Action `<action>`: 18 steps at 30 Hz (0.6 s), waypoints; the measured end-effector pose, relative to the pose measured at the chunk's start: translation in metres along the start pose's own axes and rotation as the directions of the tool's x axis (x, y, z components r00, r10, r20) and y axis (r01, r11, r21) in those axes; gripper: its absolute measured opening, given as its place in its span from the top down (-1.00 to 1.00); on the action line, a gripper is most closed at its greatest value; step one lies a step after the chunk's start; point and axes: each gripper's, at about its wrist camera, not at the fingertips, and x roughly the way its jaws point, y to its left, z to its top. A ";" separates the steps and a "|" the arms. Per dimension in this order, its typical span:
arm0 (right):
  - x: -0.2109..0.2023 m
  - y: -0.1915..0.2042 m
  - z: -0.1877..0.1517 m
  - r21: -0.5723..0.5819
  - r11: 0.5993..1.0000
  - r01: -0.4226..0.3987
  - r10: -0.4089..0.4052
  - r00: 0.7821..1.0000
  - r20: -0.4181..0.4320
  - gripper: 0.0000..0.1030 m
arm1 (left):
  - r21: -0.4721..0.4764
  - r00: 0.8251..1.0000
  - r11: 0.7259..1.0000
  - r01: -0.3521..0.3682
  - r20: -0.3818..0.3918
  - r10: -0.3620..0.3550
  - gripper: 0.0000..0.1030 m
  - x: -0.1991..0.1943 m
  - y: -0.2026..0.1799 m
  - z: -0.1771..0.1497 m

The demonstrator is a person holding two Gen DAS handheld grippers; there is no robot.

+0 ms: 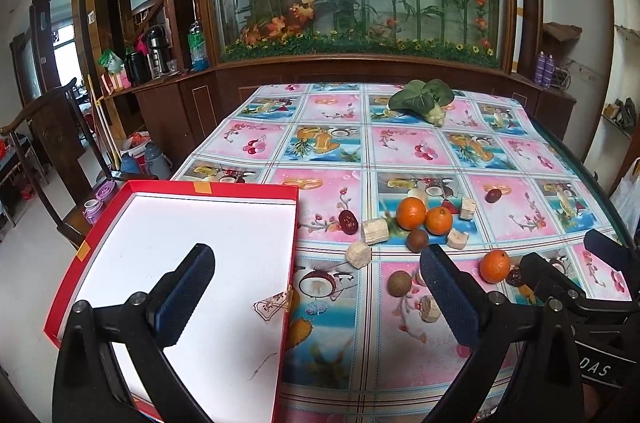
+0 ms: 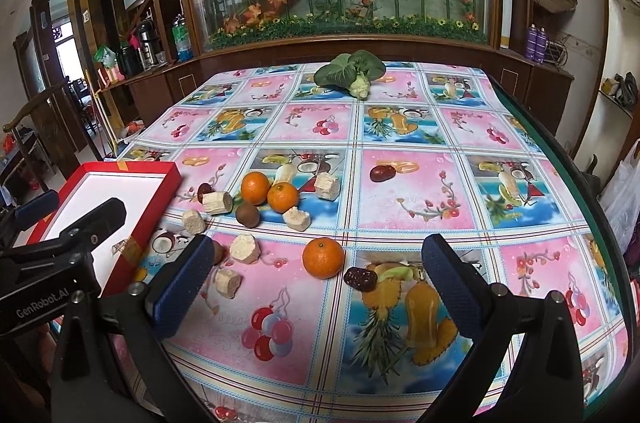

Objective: Organize fruits
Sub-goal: 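Move both tools over the tablecloth toward the oranges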

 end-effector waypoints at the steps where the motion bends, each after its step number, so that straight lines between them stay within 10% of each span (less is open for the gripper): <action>1: 0.000 0.000 0.000 -0.001 1.000 0.000 0.000 1.000 0.000 -1.00 | -0.002 1.000 1.000 0.003 -0.001 -0.003 -0.99 0.000 0.000 -0.001; 18: 0.009 -0.002 -0.004 0.003 1.000 -0.001 0.001 1.000 -0.020 -1.00 | 0.035 1.000 0.999 -0.011 -0.026 0.012 -0.99 0.006 -0.009 0.000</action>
